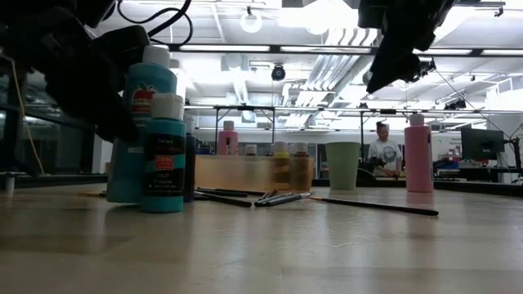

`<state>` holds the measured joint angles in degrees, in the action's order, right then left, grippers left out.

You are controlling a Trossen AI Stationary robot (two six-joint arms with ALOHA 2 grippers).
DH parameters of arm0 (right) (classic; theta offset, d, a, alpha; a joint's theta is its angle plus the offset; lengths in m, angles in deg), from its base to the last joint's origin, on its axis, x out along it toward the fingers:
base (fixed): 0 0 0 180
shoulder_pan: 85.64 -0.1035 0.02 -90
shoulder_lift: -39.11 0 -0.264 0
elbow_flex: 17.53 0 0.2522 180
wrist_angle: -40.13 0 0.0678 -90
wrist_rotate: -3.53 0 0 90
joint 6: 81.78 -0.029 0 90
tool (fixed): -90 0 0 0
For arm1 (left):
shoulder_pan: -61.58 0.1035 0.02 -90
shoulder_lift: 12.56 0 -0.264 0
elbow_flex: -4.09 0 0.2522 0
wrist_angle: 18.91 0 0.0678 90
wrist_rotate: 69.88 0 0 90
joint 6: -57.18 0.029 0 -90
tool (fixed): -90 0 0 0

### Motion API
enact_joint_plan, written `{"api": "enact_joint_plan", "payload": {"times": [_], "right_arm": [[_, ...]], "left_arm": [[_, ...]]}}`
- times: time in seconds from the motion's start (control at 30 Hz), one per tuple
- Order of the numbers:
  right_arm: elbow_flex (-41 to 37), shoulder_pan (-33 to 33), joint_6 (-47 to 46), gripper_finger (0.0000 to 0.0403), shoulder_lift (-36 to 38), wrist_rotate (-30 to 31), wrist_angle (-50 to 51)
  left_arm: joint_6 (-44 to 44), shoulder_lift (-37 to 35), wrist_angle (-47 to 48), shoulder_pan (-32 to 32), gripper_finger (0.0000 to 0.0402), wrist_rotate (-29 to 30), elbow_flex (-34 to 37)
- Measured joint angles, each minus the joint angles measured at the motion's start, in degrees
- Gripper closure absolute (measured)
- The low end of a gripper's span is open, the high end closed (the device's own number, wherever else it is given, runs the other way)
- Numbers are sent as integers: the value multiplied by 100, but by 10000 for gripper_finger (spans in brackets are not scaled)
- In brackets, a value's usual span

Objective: Pick & Place Paint Supplies
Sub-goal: Put the large blue paint bottle into the orange bin

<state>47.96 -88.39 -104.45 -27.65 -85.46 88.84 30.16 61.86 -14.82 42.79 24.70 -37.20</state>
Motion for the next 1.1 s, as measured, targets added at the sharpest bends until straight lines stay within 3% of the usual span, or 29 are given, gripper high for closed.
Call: {"api": "enact_joint_plan", "payload": {"times": [0.17, 0.4, 0.7, 1.1], "right_arm": [[0, 0, -2, 156, 0, -132, -511], [0, -123, 37, 156, -109, -265, -2014], [0, -528, 281, 156, -926, -249, -4074], [154, -664, 665, 156, -2014, 103, -6156]], "left_arm": [[-30, -3, 304, 2, 224, -12, -329], [176, -7, 1369, 4, 224, 160, -1135], [320, -9, 2525, 7, 224, 676, -1995], [124, -9, 2667, 7, 224, 838, -2319]]}}
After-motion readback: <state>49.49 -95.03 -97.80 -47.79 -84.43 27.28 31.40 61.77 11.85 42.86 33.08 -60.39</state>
